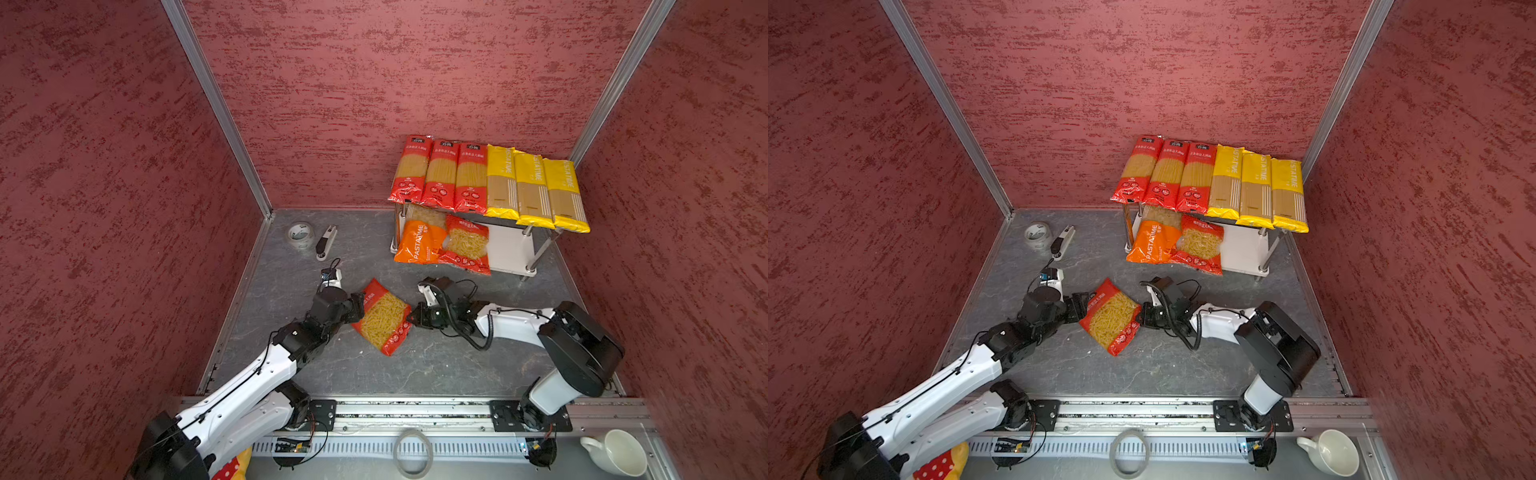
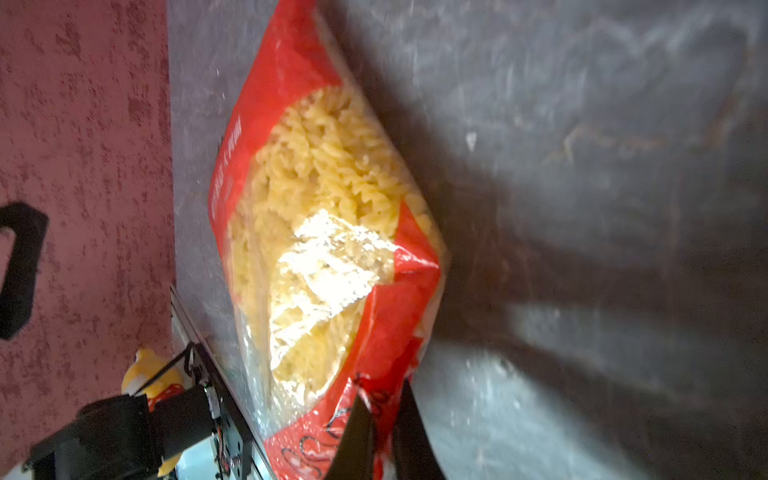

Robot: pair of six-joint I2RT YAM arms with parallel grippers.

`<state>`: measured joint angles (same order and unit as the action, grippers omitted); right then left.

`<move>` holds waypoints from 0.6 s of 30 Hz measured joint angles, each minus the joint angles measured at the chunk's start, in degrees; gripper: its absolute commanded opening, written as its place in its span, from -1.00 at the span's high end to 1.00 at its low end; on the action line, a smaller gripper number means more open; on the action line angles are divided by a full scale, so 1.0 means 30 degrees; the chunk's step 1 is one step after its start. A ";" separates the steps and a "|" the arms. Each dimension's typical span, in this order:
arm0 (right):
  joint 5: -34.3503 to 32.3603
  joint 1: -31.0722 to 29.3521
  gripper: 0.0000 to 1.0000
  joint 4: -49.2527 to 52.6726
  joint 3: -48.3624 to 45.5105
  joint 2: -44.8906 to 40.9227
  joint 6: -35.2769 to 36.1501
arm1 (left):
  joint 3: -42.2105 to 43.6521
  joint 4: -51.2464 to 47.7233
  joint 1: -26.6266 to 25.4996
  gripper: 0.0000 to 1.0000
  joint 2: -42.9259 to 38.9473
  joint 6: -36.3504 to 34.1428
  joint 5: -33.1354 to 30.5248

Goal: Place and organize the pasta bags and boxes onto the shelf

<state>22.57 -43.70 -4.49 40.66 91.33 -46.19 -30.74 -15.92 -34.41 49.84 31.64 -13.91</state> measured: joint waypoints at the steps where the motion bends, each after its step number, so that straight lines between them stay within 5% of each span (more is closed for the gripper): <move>1: 0.0117 -0.0386 0.53 0.0262 -0.0138 -0.0204 -0.0066 | 0.0007 0.0131 0.0015 -0.36 -0.0007 0.0036 0.0036; 7: 0.1392 -0.2127 0.08 0.1515 -0.0211 -0.1268 0.0459 | 0.0291 0.0044 0.0459 -0.41 -0.0984 0.0911 -0.0321; 18: -0.1020 0.1370 -0.15 0.4226 0.2404 -0.1545 0.2674 | 0.2222 -0.1545 0.2186 -0.54 -0.2098 0.3177 0.0568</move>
<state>19.51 -39.59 8.19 47.88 86.70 -38.17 -24.08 -20.56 -27.86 43.55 41.17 -12.21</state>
